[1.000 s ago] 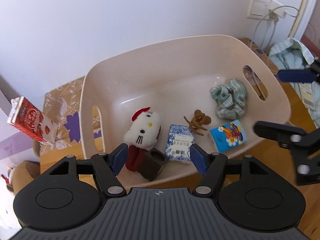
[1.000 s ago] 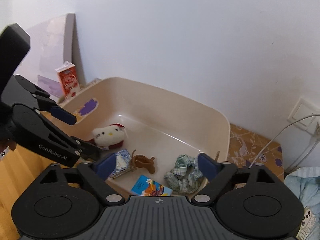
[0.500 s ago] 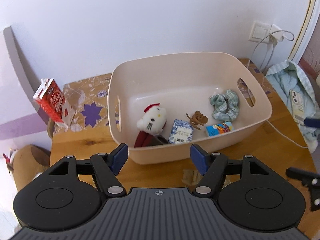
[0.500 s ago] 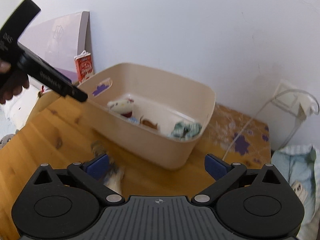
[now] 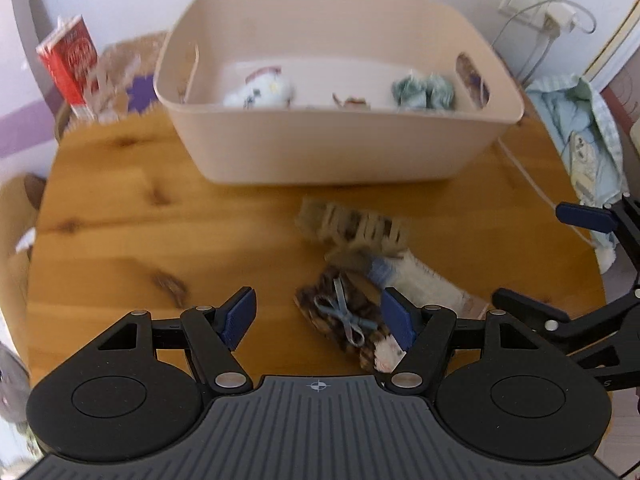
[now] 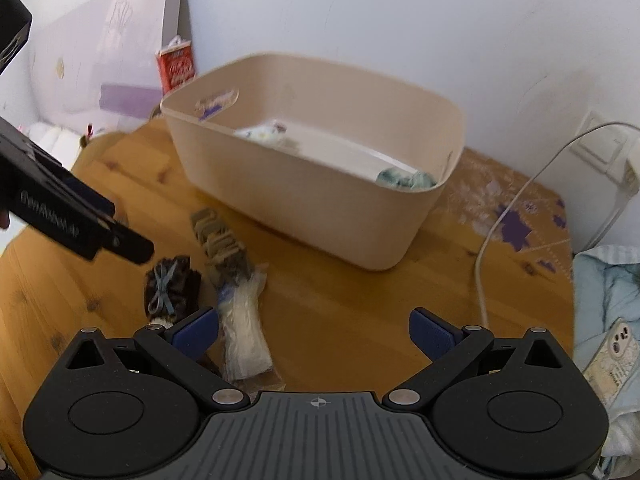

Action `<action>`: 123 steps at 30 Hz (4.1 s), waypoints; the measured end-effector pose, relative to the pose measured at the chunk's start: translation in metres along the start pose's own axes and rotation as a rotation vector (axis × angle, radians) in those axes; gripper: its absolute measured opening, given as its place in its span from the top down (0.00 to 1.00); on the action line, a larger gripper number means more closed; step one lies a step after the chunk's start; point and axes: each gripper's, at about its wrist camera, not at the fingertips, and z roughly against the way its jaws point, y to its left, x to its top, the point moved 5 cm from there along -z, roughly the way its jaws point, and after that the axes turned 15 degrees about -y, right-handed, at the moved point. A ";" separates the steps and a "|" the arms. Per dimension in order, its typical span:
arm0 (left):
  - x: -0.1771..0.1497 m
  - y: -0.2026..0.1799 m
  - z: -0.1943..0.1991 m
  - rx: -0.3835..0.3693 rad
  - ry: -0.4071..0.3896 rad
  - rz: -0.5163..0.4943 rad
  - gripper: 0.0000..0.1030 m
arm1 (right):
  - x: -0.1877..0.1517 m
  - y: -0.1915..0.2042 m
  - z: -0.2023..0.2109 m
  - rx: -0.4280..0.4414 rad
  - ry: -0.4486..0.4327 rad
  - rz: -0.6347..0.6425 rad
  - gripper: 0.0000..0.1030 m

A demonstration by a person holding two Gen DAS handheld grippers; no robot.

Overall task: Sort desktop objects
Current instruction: 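Withdraw both open tools from the basket toward the remaining clutter, then grasp the brown scrunchie with left tool while right grasps clear plastic bag, then lift both items over the basket and open both tools to drop them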

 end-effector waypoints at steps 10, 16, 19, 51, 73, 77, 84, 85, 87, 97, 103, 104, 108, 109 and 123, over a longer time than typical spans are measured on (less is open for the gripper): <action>-0.019 -0.003 -0.029 0.065 0.070 0.114 0.32 | -0.019 0.020 -0.037 0.047 0.072 0.102 0.00; -0.023 -0.009 -0.040 0.080 0.094 0.163 0.32 | -0.025 0.024 -0.049 0.060 0.095 0.118 0.00; -0.025 -0.008 -0.048 0.096 0.113 0.176 0.32 | -0.028 0.025 -0.054 0.069 0.108 0.113 0.00; -0.048 -0.011 -0.056 0.219 0.254 0.289 0.28 | -0.026 0.035 -0.062 0.184 0.090 0.186 0.42; -0.023 -0.035 -0.052 0.219 0.191 0.277 0.64 | -0.048 0.001 -0.029 0.110 0.183 0.005 0.75; -0.020 -0.026 -0.046 0.226 0.170 0.263 0.64 | -0.044 -0.004 -0.023 0.086 0.166 -0.037 0.75; -0.017 -0.006 -0.052 0.244 0.125 0.275 0.65 | -0.025 -0.012 -0.005 0.068 0.117 -0.087 0.75; -0.016 -0.006 -0.047 0.244 0.117 0.274 0.65 | -0.022 -0.013 -0.001 0.066 0.108 -0.093 0.75; -0.013 -0.005 -0.040 0.248 0.099 0.287 0.65 | -0.014 -0.016 0.005 0.063 0.089 -0.106 0.75; 0.013 0.010 -0.021 0.251 -0.016 0.311 0.65 | 0.027 -0.028 0.034 0.047 -0.016 -0.158 0.75; 0.035 0.008 0.004 0.240 -0.092 0.344 0.65 | 0.054 -0.030 0.048 0.053 -0.075 -0.177 0.75; 0.038 0.008 0.007 0.239 -0.104 0.356 0.65 | 0.058 -0.031 0.049 0.053 -0.086 -0.177 0.75; 0.056 0.012 0.020 0.231 -0.153 0.418 0.65 | 0.074 -0.035 0.052 0.045 -0.128 -0.185 0.75; 0.062 0.014 0.023 0.229 -0.168 0.429 0.65 | 0.079 -0.037 0.052 0.044 -0.137 -0.188 0.75; 0.159 0.047 0.019 0.279 -0.330 0.484 0.65 | 0.138 -0.059 0.020 0.016 -0.222 -0.147 0.75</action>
